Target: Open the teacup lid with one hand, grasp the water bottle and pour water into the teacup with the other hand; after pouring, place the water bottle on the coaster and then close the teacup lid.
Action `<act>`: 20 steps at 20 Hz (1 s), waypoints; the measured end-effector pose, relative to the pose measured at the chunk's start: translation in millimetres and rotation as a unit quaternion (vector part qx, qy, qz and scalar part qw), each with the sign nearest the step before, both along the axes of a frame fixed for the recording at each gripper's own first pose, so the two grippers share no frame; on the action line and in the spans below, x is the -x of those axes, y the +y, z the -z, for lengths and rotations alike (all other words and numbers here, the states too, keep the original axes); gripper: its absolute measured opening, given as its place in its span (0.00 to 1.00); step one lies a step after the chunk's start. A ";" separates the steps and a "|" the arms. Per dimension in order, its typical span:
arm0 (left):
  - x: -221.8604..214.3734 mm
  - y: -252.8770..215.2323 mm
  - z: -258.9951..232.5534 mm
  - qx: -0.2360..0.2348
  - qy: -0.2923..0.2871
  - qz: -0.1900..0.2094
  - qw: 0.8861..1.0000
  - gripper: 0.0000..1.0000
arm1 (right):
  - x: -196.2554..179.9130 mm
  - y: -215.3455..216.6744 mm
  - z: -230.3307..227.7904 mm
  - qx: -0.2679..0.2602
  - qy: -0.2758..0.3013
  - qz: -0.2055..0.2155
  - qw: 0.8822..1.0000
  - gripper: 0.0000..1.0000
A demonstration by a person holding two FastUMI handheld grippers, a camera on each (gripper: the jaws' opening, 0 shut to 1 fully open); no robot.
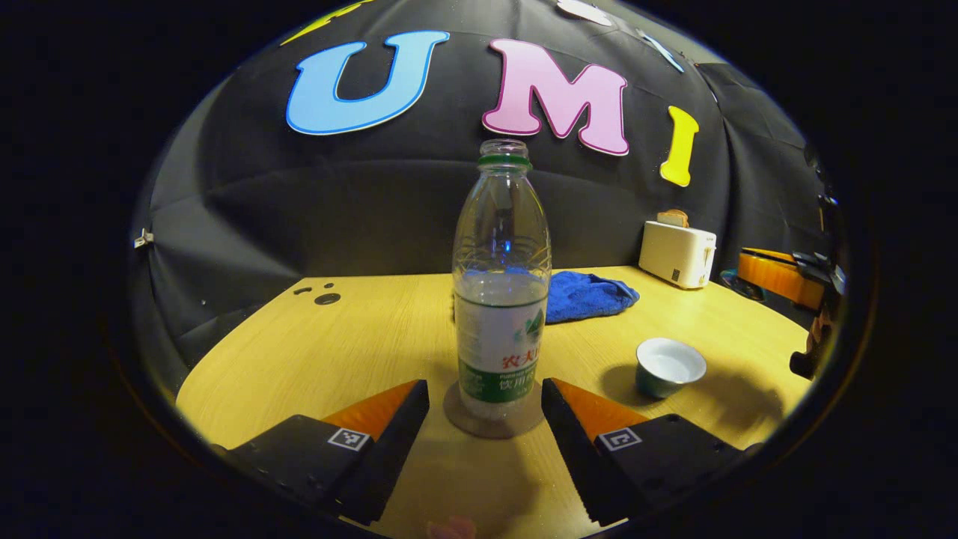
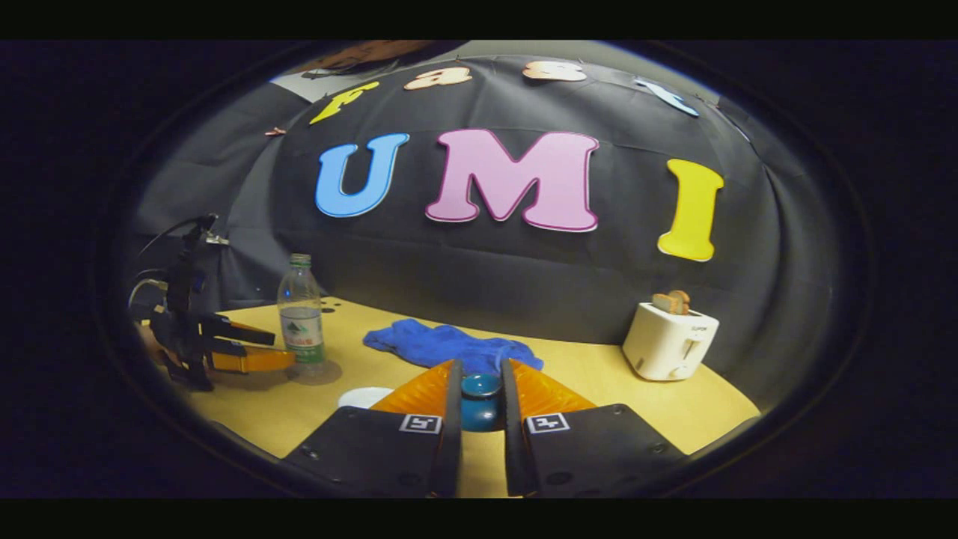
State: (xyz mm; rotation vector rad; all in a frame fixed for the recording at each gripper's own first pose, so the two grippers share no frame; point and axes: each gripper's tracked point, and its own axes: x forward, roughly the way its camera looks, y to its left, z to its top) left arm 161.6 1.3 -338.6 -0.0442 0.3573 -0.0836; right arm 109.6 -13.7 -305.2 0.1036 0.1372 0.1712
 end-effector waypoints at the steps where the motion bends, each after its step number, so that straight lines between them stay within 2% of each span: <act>1: 5.7 1.9 -0.7 -0.005 -0.002 -0.002 1.000 0.95 | -1.7 10.2 -0.3 -0.004 0.000 -0.010 1.000 0.26; 2: 11.0 3.9 -3.7 -0.009 -0.005 -0.004 1.000 0.95 | -2.5 19.8 2.6 -0.010 0.002 -0.021 1.000 0.22; 4: 22.1 7.5 -11.9 -0.010 -0.012 -0.013 1.000 0.95 | -5.0 37.3 9.2 -0.021 0.011 -0.037 0.999 0.31; 8: 46.4 11.4 -26.6 -0.003 -0.020 -0.045 0.999 0.95 | -9.9 62.4 20.8 -0.042 0.029 -0.055 0.997 0.31; 10: 55.5 11.8 -33.0 -0.006 -0.025 -0.056 0.998 0.95 | -11.6 71.4 28.2 -0.049 0.040 -0.062 0.996 0.22; 11: 59.5 13.3 -35.4 -0.008 -0.027 -0.063 0.998 0.95 | -12.4 75.3 30.8 -0.050 0.043 -0.065 0.996 0.31; 12: 62.8 13.7 -37.8 -0.006 -0.027 -0.066 0.997 0.95 | -13.1 78.2 32.7 -0.051 0.046 -0.069 0.995 0.26; 20: 76.5 8.7 -36.4 0.014 -0.018 -0.076 0.997 0.95 | -15.5 94.9 56.7 -0.056 0.077 -0.092 0.991 0.27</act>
